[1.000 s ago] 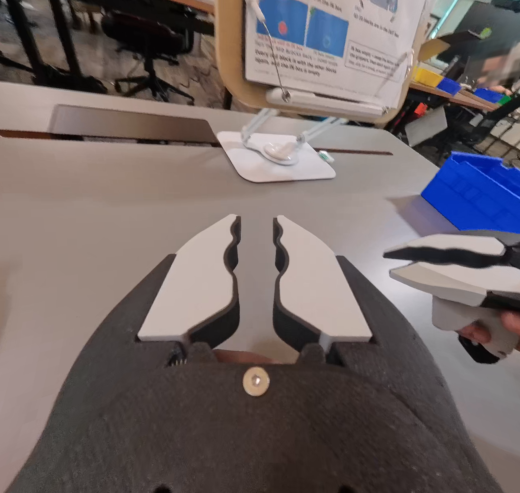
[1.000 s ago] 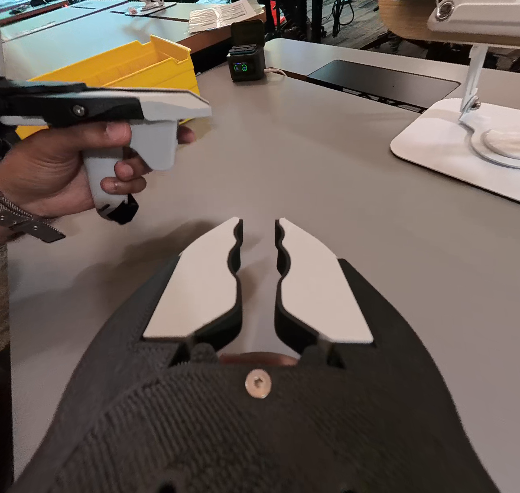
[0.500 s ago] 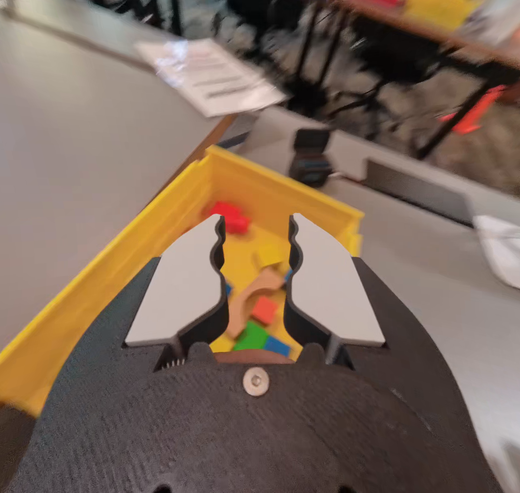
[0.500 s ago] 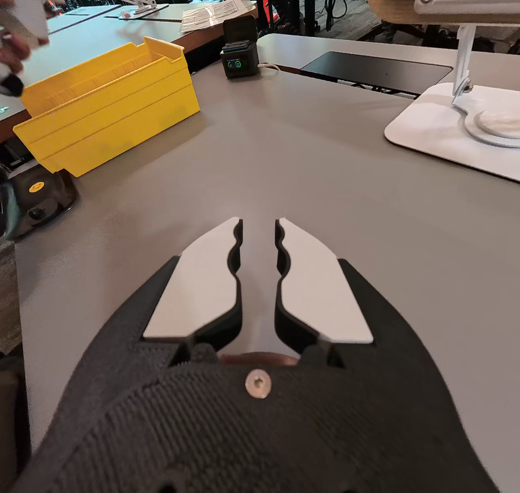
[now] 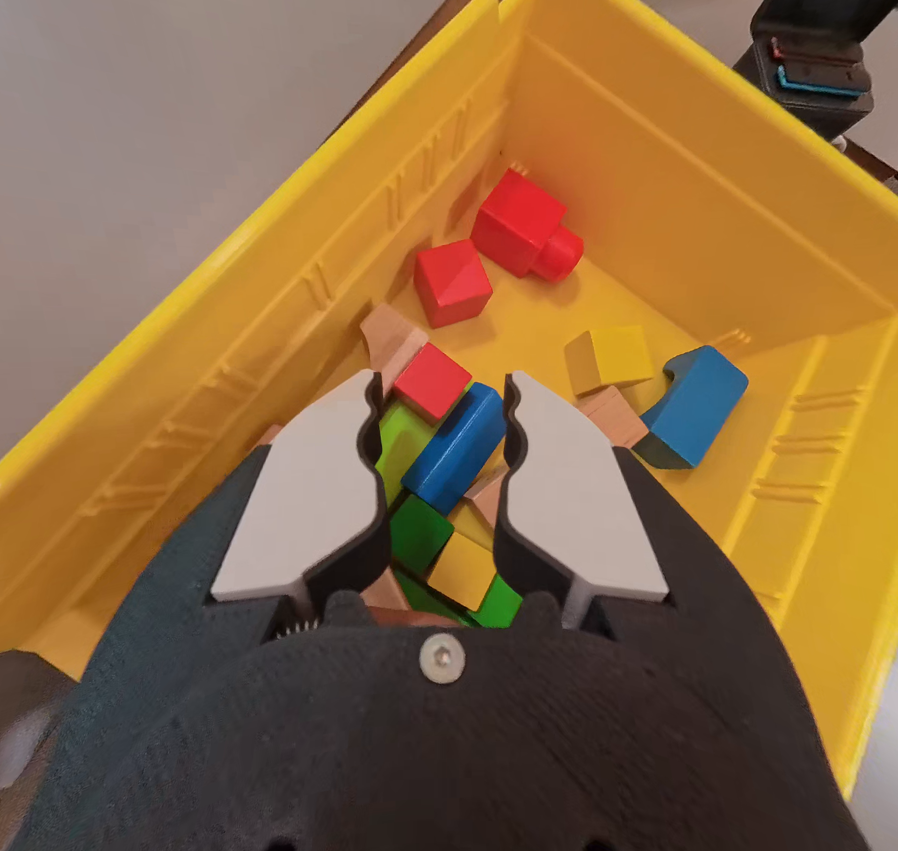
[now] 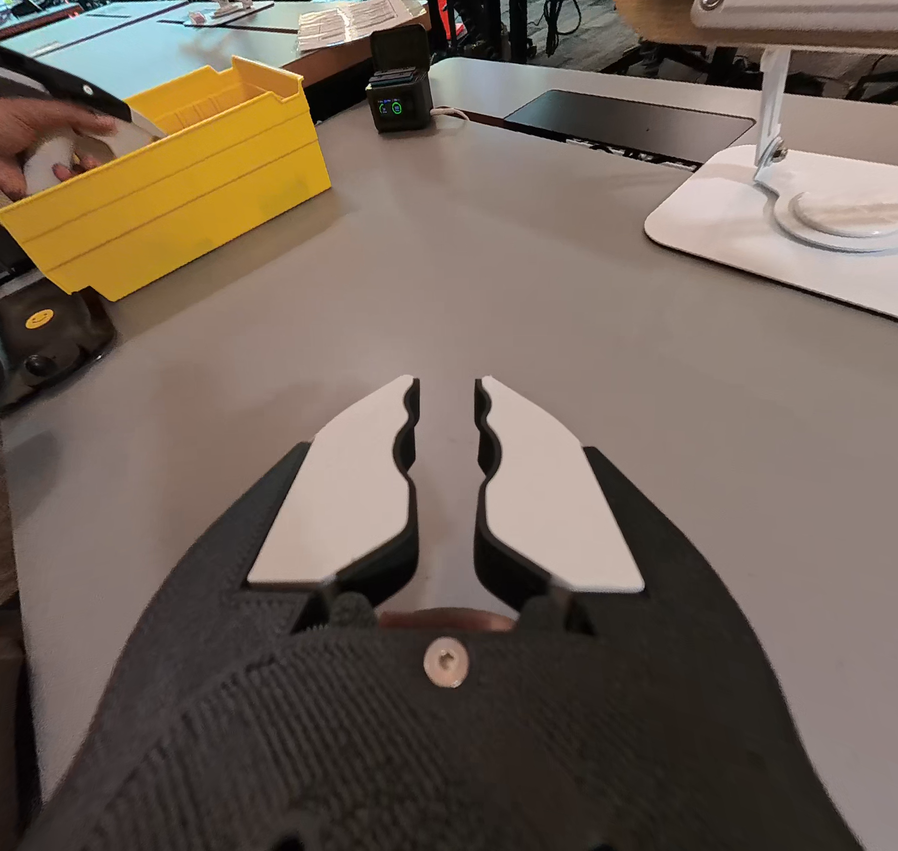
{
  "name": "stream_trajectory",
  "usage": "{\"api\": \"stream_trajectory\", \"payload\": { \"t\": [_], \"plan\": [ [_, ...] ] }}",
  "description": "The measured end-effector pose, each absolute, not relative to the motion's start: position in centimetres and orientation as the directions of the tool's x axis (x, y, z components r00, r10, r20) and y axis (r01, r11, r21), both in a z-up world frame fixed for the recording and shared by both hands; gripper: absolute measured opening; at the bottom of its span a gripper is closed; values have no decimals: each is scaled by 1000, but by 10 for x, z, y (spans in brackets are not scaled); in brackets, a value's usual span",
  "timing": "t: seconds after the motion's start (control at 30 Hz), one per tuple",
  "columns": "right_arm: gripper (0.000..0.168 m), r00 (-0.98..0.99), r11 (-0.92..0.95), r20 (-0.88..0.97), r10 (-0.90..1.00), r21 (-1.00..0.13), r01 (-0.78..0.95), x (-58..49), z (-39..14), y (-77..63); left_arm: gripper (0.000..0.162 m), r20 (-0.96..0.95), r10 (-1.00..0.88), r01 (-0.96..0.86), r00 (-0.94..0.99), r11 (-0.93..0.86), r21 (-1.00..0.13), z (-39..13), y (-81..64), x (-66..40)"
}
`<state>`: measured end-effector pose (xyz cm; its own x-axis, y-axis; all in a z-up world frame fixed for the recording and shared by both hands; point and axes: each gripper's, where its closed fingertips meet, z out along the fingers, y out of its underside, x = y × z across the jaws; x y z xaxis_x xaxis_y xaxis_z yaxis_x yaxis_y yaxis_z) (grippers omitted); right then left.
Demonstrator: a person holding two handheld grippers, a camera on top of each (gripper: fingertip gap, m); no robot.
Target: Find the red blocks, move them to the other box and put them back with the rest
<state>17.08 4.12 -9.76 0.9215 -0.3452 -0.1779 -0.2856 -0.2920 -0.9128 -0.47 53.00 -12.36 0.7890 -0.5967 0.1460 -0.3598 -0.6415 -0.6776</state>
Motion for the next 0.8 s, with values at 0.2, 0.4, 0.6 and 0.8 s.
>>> {"api": "stream_trajectory", "payload": {
  "t": [0.2, 0.4, 0.6, 0.8],
  "plan": [
    [22, 917, -285, -198, -345, -909, -303, 171, -97, 40, 42, 166, -597, -409, 785, -700, -586, -142, 524, -4],
    [21, 922, -295, -178, -345, -912, -286, 170, -98, 40, 34, 138, -589, -428, 796, -709, -560, -148, 526, -6],
    [21, 923, -300, -157, -352, -915, -271, 171, -98, 39, 8, 191, -564, -366, 804, -721, -589, -140, 531, -8],
    [21, 923, -303, -149, -355, -916, -264, 172, -98, 39, 32, 165, -591, -379, 789, -681, -627, -132, 535, -3]
  ]
}}
